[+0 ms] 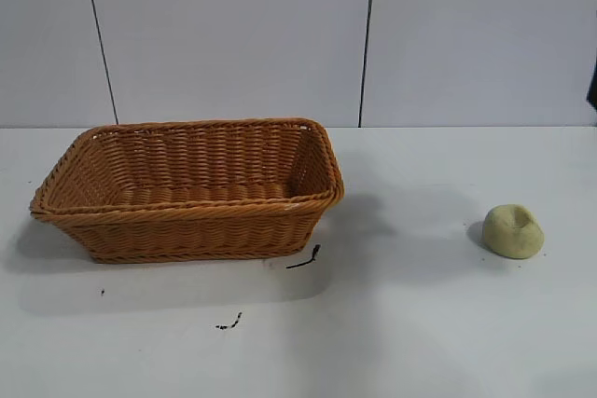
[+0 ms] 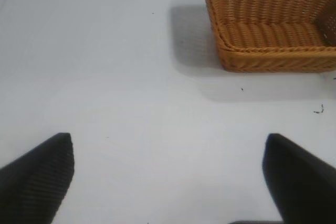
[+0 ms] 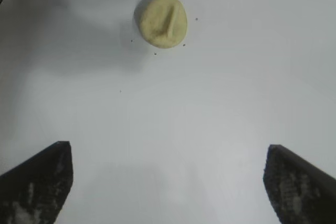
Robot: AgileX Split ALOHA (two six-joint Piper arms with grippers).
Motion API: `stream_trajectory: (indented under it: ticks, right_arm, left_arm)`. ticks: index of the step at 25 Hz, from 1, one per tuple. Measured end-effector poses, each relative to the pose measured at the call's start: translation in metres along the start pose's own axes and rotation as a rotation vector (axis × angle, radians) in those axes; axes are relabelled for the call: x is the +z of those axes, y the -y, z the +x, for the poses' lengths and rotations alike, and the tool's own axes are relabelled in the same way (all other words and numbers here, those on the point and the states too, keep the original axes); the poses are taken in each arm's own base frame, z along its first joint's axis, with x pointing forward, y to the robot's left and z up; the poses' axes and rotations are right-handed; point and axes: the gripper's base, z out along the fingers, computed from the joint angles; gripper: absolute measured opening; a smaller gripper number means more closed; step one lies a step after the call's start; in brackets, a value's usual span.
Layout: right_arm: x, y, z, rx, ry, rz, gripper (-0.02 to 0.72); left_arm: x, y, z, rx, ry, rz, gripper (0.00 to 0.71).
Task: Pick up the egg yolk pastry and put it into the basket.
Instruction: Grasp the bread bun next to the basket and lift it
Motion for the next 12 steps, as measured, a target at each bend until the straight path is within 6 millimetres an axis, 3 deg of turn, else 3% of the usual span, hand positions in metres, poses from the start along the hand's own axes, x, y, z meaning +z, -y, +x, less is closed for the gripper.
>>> stream_trajectory:
  ticks: [5,12]
  right_arm:
    - [0.052,-0.003,-0.04,-0.011,-0.076,-0.026,0.685]
    - [0.118,-0.004,-0.05,-0.029,-0.144,-0.015,0.685]
  left_arm:
    - [0.0,0.0,0.0,0.0,0.0,0.0,0.696]
    - [0.0,0.0,0.0,0.0,0.0,0.0,0.696]
